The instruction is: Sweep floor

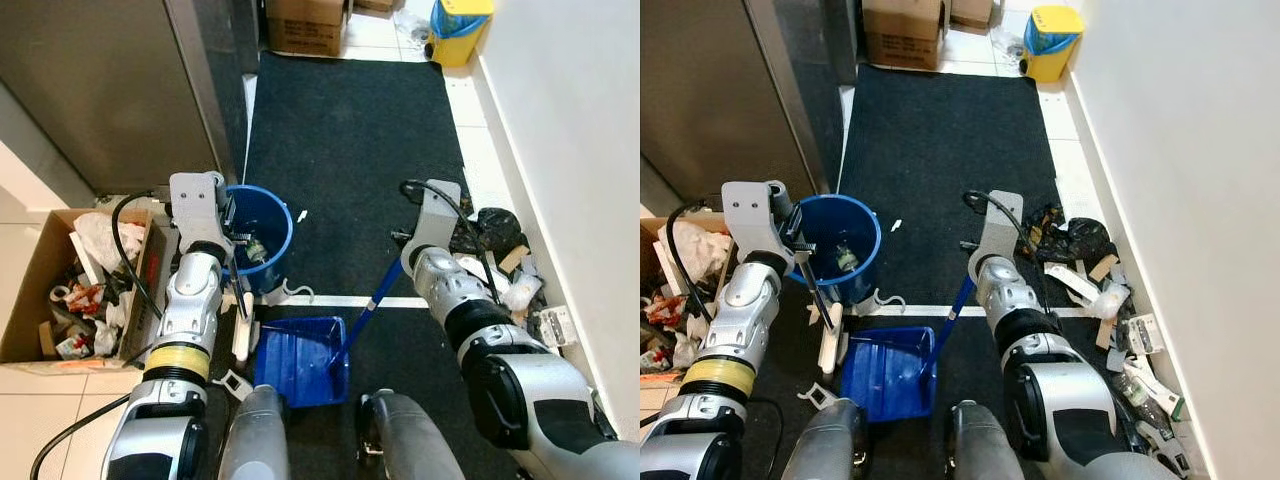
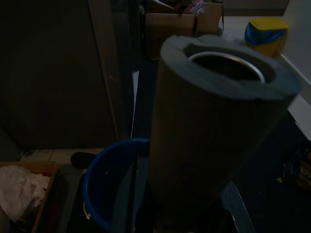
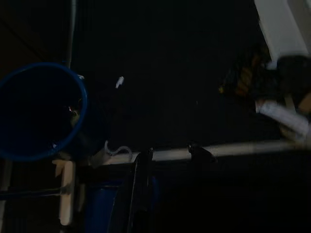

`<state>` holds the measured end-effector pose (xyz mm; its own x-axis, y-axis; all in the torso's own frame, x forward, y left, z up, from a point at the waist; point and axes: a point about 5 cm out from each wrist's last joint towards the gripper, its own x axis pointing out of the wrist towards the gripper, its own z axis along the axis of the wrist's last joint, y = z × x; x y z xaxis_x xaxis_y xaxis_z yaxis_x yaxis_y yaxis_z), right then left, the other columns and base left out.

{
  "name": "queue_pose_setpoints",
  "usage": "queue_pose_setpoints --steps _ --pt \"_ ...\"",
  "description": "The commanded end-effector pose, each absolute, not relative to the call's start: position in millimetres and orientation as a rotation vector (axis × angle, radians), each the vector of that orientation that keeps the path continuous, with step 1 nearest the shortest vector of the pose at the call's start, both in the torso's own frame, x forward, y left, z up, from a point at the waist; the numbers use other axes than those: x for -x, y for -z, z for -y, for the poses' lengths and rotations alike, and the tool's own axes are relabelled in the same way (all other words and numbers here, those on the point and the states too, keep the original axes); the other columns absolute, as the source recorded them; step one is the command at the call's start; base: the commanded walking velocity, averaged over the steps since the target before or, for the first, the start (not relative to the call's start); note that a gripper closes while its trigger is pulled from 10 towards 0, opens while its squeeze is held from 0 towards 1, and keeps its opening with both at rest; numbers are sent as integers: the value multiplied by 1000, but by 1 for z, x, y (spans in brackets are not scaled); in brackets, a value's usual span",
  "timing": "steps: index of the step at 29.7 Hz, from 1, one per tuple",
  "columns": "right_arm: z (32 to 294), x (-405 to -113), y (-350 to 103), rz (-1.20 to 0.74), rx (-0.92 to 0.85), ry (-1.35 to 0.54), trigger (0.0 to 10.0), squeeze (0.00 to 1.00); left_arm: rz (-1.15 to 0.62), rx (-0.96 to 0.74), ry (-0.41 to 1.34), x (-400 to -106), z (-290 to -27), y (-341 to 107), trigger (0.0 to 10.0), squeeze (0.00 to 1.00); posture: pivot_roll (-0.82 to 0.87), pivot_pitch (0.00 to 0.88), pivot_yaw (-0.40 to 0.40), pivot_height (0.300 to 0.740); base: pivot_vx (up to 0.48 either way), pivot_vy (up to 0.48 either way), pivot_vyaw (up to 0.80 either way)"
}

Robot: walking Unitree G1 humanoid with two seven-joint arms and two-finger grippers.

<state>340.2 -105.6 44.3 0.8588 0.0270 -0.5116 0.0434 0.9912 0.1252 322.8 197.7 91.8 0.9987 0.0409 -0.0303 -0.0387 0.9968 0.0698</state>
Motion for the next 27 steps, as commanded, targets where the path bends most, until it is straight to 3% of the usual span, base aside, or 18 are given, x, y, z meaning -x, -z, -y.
queue_pose_setpoints --steps 1,5,12,18,27 --pt "107 -344 -51 -482 -104 3 10000 0 7 -30 -11 -326 -187 -97 10000 0 56 63 -63 740 0 0 0" --pt "109 -347 -63 -354 -107 -6 10000 0 13 -124 -51 -317 -220 -106 10000 0 63 65 -54 740 0 0 0" --pt "117 -354 -75 -275 -141 30 10000 0 34 -188 -77 -306 -250 -125 10000 0 81 69 -52 740 0 0 0" --pt "135 -358 -78 -286 -15 64 10000 0 -27 -296 -89 -288 -280 -128 10000 0 118 70 -54 740 0 0 0" --pt "160 -358 -76 -269 35 163 10000 0 -108 -286 -154 -283 -290 -111 10000 0 110 83 -46 740 0 0 0"
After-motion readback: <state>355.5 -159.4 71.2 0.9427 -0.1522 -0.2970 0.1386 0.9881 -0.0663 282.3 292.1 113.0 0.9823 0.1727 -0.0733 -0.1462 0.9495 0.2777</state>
